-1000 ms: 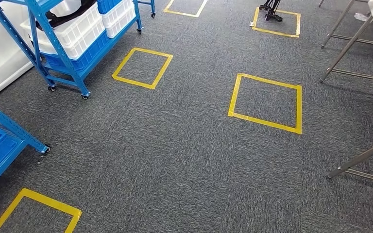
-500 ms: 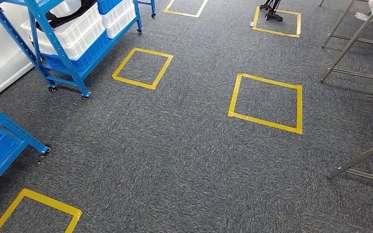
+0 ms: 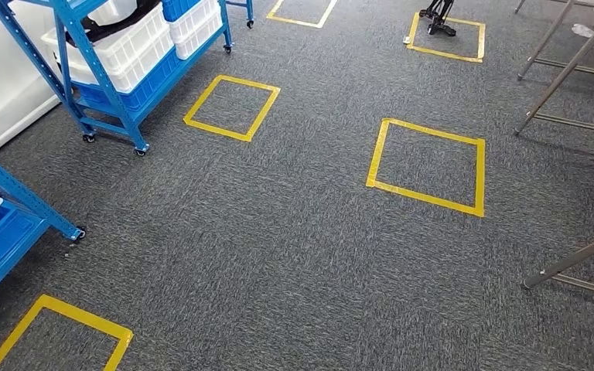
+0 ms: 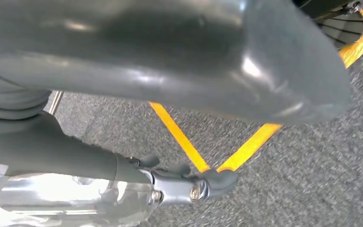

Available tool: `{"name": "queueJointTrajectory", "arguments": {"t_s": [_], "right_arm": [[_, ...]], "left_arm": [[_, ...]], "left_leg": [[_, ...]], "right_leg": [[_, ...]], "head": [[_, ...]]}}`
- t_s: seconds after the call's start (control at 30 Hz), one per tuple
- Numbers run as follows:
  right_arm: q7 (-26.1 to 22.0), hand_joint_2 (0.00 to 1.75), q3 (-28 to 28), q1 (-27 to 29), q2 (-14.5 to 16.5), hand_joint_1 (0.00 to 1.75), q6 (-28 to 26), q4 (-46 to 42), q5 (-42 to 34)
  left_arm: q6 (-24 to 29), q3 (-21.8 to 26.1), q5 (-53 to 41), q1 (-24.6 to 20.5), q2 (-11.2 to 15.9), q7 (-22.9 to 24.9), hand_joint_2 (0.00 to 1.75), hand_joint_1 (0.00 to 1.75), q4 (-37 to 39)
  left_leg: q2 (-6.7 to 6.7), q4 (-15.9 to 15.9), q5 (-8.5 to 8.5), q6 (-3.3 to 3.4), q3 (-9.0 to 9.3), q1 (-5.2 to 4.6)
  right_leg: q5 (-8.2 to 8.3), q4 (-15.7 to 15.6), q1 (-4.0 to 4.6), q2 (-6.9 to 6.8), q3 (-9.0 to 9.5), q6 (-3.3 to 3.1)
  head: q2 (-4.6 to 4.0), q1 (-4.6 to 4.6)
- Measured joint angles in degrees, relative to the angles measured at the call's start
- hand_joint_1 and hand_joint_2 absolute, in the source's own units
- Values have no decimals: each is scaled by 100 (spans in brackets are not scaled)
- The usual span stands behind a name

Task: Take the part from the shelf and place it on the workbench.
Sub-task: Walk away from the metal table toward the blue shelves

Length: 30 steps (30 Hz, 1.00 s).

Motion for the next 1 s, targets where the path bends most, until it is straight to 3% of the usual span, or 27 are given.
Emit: {"name": "queueJointTrajectory", "arguments": {"t_s": [0.07, 0.1, 0.13, 0.2, 0.23, 0.3, 0.4, 0.47, 0.53, 0.57, 0.6, 0.63, 0.7, 0.77, 0.8, 0.83, 0.9, 0.93, 0.97, 1.0], "right_arm": [[40, 0, 7, 3, 0, 0, 21, 7, 1], [59, 0, 10, 5, 1, 0, 33, 11, 1], [72, 0, 17, 7, 1, 0, 45, 15, 1], [84, 0, 44, 8, 3, 0, 58, 18, 1], [87, 0, 60, 10, 14, 0, 64, 21, 1], [87, 0, 74, 11, 36, 0, 74, 26, 1], [86, 0, 93, 6, 46, 0, 91, 25, 1], [84, 0, 104, 9, 46, 0, 103, 23, 1], [82, 0, 105, 18, 46, 0, 122, 22, 1], [82, 0, 105, 24, 46, 0, 134, 22, 1], [82, 0, 107, 28, 46, 0, 144, 22, 1], [83, 0, 109, 29, 46, 0, 150, 22, 1], [85, 0, 124, 28, 47, 0, 156, 22, 1], [86, 0, 146, 29, 61, 0, 161, 22, 1], [86, 0, 154, 28, 68, 0, 164, 21, 1], [86, 0, 158, 28, 75, 0, 167, 19, 1], [86, 0, 166, 28, 84, 0, 174, 13, 1], [86, 0, 170, 29, 87, 0, 178, 9, 1], [86, 0, 174, 31, 89, 0, 182, 7, 1], [87, 0, 176, 33, 87, 0, 185, 5, 1]], "left_arm": [[17, -1, -90, -4, 0, 77, 0, 0, 11], [26, 1, -132, -7, 0, 112, 0, 0, 19], [35, 2, -173, -11, 1, 147, 0, 0, 27], [55, 7, -233, -19, 2, 202, 0, 0, 39], [72, 12, -259, -24, 4, 226, 0, 0, 43], [106, 23, -298, -34, 11, 256, 0, 0, 46], [129, 40, -337, -35, 17, 282, 0, 0, 52], [131, 54, -343, -34, 18, 291, 0, 0, 55], [129, 62, -348, -37, 19, 293, 0, 0, 55], [127, 64, -352, -39, 20, 296, 0, 0, 55], [125, 66, -359, -40, 20, 302, 0, 0, 55], [122, 71, -369, -41, 20, 311, 0, 0, 55], [119, 81, -392, -47, 21, 331, 0, 0, 55], [117, 90, -408, -60, 24, 340, 0, 0, 55], [115, 95, -410, -65, 25, 342, 0, 0, 55], [112, 99, -411, -67, 26, 343, 0, 0, 55], [107, 107, -412, -68, 23, 344, 0, 0, 56], [104, 108, -411, -71, 19, 345, 0, 0, 56], [104, 109, -411, -73, 15, 346, 0, 0, 57], [103, 109, -412, -75, 11, 346, 0, 0, 58]], "left_leg": [[-13, 18, 18, -2, -55, -2], [-22, 47, 19, -16, -87, 1], [-32, 86, 16, -40, -119, 10], [-51, 206, -10, -122, -194, 37], [-64, 274, -26, -176, -242, 48], [-89, 399, -42, -271, -318, 48], [-126, 509, -47, -381, -419, 86], [-106, 801, -351, -414, -552, 114], [-80, 1467, -897, -404, -753, 109], [-78, 1804, -1092, -386, -824, 100], [-78, 2025, -1173, -358, -829, 82], [-78, 2040, -1116, -319, -730, 54], [-74, 1456, -806, -217, -221, -28], [-47, 589, -709, -114, 359, -114], [-35, 315, -730, -74, 519, -145], [-25, 179, -757, -46, 576, -165], [-15, 67, -627, 1, 558, -171], [-9, -6, -532, 22, 536, -160], [-3, -76, -426, 39, 497, -144], [3, -120, -328, 41, 436, -127]], "right_leg": [[-294, 638, -44, 50, -271, 30], [-292, 764, -76, 53, -316, 56], [-181, 684, -116, 54, -260, 87], [147, 29, -209, 62, 99, 170], [275, -254, -221, 98, 257, 180], [325, -465, -205, 168, 351, 114], [351, -410, -153, 157, 226, -85], [433, -414, -123, 107, 122, -199], [526, -410, -63, 60, -6, -267], [574, -406, -25, 36, -77, -286], [624, -400, 10, 16, -149, -302], [672, -392, 39, 3, -219, -313], [764, -375, 70, -8, -336, -320], [854, -375, 70, -17, -390, -296], [899, -385, 55, -23, -393, -271], [950, -404, 38, -31, -393, -238], [1038, -452, 15, -33, -388, -172], [981, -431, 16, -21, -408, -149], [812, -328, 20, 0, -446, -130], [538, -105, 15, 21, -512, -115]], "head": [[0, 2], [0, 1], [0, 0], [0, 1], [0, 7], [0, 2], [0, -13], [1, -31], [1, -47], [1, -48], [0, -45], [0, -45], [0, -46], [1, -44], [1, -48], [2, -58], [1, -77], [1, -79], [0, -70], [0, -62]]}}
